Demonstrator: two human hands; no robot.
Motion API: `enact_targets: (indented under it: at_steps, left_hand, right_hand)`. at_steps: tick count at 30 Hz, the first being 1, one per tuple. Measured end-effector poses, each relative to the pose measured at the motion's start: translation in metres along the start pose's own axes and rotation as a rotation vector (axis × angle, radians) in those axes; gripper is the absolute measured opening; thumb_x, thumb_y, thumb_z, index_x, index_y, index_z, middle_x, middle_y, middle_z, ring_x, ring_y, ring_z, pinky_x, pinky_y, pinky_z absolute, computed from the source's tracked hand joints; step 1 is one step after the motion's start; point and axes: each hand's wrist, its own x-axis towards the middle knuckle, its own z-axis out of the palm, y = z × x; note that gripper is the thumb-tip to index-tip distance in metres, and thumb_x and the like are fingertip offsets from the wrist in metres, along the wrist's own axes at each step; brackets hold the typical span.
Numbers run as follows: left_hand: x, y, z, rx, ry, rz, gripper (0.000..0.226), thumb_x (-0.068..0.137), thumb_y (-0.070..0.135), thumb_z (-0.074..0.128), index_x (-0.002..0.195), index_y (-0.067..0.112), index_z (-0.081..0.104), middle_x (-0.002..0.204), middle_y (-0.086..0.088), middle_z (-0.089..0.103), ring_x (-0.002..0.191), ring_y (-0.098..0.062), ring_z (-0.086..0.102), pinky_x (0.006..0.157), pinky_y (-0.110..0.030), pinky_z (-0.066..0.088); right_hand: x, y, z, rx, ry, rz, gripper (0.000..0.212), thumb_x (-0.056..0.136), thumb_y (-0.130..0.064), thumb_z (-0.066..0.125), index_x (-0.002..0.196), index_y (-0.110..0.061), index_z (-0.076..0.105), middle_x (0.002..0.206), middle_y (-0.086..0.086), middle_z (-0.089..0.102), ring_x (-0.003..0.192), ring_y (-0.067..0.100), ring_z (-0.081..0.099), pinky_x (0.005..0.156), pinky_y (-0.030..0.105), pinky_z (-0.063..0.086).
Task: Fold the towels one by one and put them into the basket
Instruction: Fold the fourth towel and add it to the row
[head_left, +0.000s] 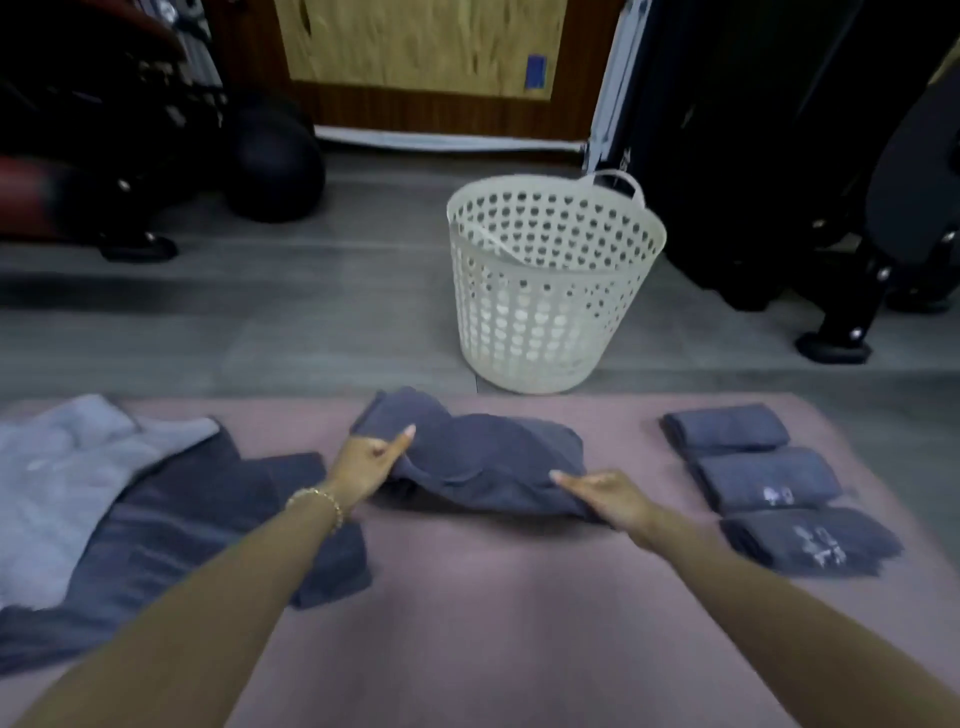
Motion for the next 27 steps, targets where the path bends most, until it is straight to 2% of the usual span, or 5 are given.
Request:
enact_targets:
  at_steps: [4, 7, 12, 20, 27]
  left_hand:
    - [-0.028, -0.081, 0.043, 0.131, -0.237, -0.186, 0.066, 0.089, 0.046, 0.057, 0.036, 0.014, 0.037, 0.047, -0.010, 0.045, 0.050, -0.019, 0.046, 0.064, -0.030, 0.045]
    - [-0.044, -0.119, 0.057, 0.264, -0.326, -0.313, 0.065, 0.090, 0.049, 0.054, 0.038, 0.012, 0.039, 0.045, -0.004, 0.044, 0.049, -0.017, 0.043, 0.065, -0.027, 0.036]
    - [-0.043, -0.135, 0.083, 0.133, -0.345, -0.362, 0.063, 0.093, 0.051, 0.047, 0.042, 0.016, 0.061, 0.062, -0.002, 0.066, 0.074, -0.022, 0.062, 0.087, -0.027, 0.043]
    - [0.004, -0.077, 0.162, 0.165, -0.410, -0.157, 0.045, 0.097, 0.046, 0.039, 0.082, 0.011, 0.064, 0.102, -0.011, 0.068, 0.101, -0.027, 0.060, 0.092, -0.030, 0.042]
    - [0.029, -0.033, 0.258, 0.139, -0.560, -0.025, 0.059, 0.096, 0.046, 0.041, 0.143, 0.011, 0.034, 0.149, -0.003, 0.037, 0.137, -0.017, 0.035, 0.114, -0.028, 0.024]
  right_hand:
    - [-0.008, 0.086, 0.049, -0.012, -0.188, 0.209, 0.046, 0.082, -0.035, 0.070, 0.050, -0.022, 0.040, 0.046, -0.014, 0.049, 0.050, 0.005, 0.047, 0.049, 0.013, 0.035]
    - [-0.007, 0.133, 0.066, 0.018, -0.223, 0.322, 0.018, 0.088, -0.033, 0.065, 0.076, -0.020, 0.065, 0.086, -0.004, 0.064, 0.084, 0.013, 0.058, 0.071, 0.018, 0.043]
    - [0.004, 0.160, 0.068, 0.052, -0.298, 0.380, 0.044, 0.095, -0.043, 0.049, 0.094, -0.006, 0.072, 0.082, 0.002, 0.070, 0.071, 0.012, 0.063, 0.062, 0.012, 0.050]
    - [0.052, 0.203, 0.030, 0.340, 0.292, 0.290, 0.015, 0.092, -0.016, 0.060, 0.091, -0.003, 0.065, 0.088, 0.010, 0.063, 0.076, 0.023, 0.057, 0.070, 0.027, 0.050]
    - [0.079, 0.234, 0.022, 0.439, 0.273, 0.399, 0.017, 0.092, -0.019, 0.060, 0.081, -0.007, 0.064, 0.078, 0.013, 0.064, 0.073, 0.025, 0.058, 0.076, 0.038, 0.052]
